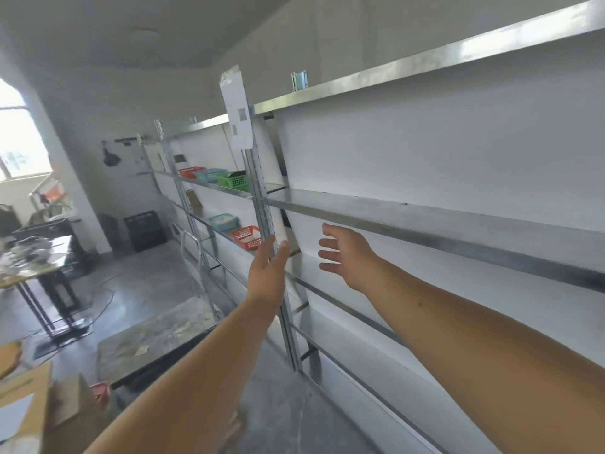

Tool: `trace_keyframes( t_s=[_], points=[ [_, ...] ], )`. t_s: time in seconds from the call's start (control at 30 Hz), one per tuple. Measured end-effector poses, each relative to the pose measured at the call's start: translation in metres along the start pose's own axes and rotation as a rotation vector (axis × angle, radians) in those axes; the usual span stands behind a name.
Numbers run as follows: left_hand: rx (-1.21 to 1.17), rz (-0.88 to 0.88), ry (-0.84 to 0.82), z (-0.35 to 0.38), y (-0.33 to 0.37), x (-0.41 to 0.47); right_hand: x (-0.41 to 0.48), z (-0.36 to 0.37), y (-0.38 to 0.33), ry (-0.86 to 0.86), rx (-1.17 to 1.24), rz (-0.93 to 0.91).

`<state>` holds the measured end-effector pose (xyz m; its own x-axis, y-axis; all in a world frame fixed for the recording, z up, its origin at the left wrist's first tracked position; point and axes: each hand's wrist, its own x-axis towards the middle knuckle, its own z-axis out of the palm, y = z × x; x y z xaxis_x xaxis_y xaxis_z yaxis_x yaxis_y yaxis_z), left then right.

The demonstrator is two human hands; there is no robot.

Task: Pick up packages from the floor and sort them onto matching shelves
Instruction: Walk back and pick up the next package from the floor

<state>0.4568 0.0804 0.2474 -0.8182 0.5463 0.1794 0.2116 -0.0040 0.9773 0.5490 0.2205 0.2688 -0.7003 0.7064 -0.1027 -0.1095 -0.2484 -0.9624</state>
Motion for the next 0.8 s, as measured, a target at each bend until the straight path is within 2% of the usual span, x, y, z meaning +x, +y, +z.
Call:
trace_keyframes(
  t_s=[0.17, 0.27, 0.67, 0.8],
  points=[
    [0.009, -0.08, 0.006, -0.047, -0.017, 0.04, 0.043, 0.046, 0.008, -0.07, -0.385, -0.224],
    [0.032, -0.112, 0.05, -0.072, -0.026, 0.067, 0.079, 0.066, 0.019, -0.152, -0.558, -0.285],
    [0.021, -0.161, 0.379, -0.135, -0.077, 0.184, 0.238, 0.158, 0.07, -0.374, -0.562, -0.201],
    [0.042, -0.246, 0.413, -0.153, -0.111, 0.198, 0.273, 0.186, 0.091, -0.48, -0.604, -0.169]
  ],
)
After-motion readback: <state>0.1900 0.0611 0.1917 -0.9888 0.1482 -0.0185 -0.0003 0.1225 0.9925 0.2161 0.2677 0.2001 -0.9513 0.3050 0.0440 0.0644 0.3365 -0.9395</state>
